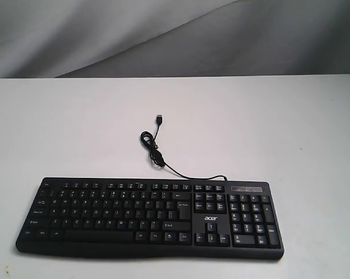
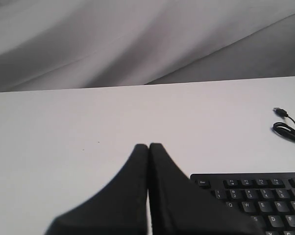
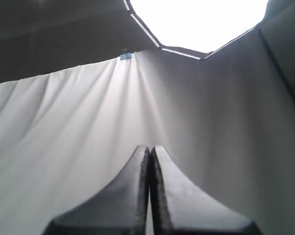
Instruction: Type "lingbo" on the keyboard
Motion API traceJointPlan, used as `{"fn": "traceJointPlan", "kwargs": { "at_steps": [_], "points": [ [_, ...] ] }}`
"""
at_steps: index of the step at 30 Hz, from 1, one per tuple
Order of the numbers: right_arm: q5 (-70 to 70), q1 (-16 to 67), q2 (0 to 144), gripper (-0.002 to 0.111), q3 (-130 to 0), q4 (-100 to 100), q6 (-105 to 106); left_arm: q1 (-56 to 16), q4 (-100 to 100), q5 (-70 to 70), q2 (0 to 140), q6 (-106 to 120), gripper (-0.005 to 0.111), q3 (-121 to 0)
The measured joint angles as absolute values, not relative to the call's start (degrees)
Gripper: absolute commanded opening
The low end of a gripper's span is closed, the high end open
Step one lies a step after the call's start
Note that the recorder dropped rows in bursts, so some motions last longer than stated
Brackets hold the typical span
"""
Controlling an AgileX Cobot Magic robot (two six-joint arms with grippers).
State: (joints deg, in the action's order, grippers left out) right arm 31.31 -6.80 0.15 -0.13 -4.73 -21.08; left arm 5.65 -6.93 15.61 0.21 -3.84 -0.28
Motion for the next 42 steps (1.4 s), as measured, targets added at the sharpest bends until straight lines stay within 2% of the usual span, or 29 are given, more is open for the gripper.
{"fn": "traceJointPlan", "kwargs": {
  "at_steps": [4,7,14,19,24,29,30,32,35,36,37,38,40,42],
  "points": [
    [26.1,-6.8,3.8,0.0,-3.5,-17.8,-32.8,5.7,-6.9,15.6,0.2,-3.8,0.001,-0.3],
    [22.3,-6.8,12.4,0.0,-8.6,-27.3,-41.8,5.7,-6.9,15.6,0.2,-3.8,0.001,-0.3],
    [26.6,-6.8,42.6,0.0,-22.9,-51.7,-60.1,5.7,-6.9,15.6,0.2,-3.8,0.001,-0.3],
    [25.2,-5.0,61.6,0.0,-36.2,-61.9,-62.4,5.7,-6.9,15.6,0.2,-3.8,0.001,-0.3],
    [9.8,-0.3,77.1,0.0,-48.9,-68.1,-61.7,5.7,-6.9,15.6,0.2,-3.8,0.001,-0.3],
    [-16.1,5.5,89.7,0.0,-60.2,-68.8,-58.4,5.7,-6.9,15.6,0.2,-3.8,0.001,-0.3],
    [-21.4,7.4,94.0,0.0,-63.2,-64.2,-50.7,5.7,-6.9,15.6,0.2,-3.8,0.001,-0.3],
    [-21.6,10.5,98.6,0.0,-66.2,-46.6,-29.8,5.7,-6.9,15.6,0.2,-3.8,0.001,-0.3],
    [-19.9,18.0,103.9,0.0,-68.4,-5.9,17.2,5.7,-6.9,15.6,0.2,-3.8,0.001,-0.3],
    [-20.4,19.3,104.5,0.0,-68.7,0.9,24.9,5.7,-6.9,15.6,0.2,-3.8,0.001,-0.3],
    [-22.6,22.5,105.6,0.0,-69.0,16.7,45.6,5.7,-6.9,15.6,0.2,-3.8,0.001,-0.3],
    [-25.1,24.6,106.2,0.0,-69.0,26.5,57.3,5.7,-6.9,15.6,0.2,-3.8,0.001,-0.3],
    [-30.9,28.3,107.3,0.0,-69.0,43.0,75.9,5.7,-6.9,15.6,0.2,-3.8,0.001,-0.3],
    [-33.6,31.1,108.5,0.0,-69.0,52.9,86.0,5.7,-6.9,15.6,0.2,-3.8,0.001,-0.3]
  ]
}}
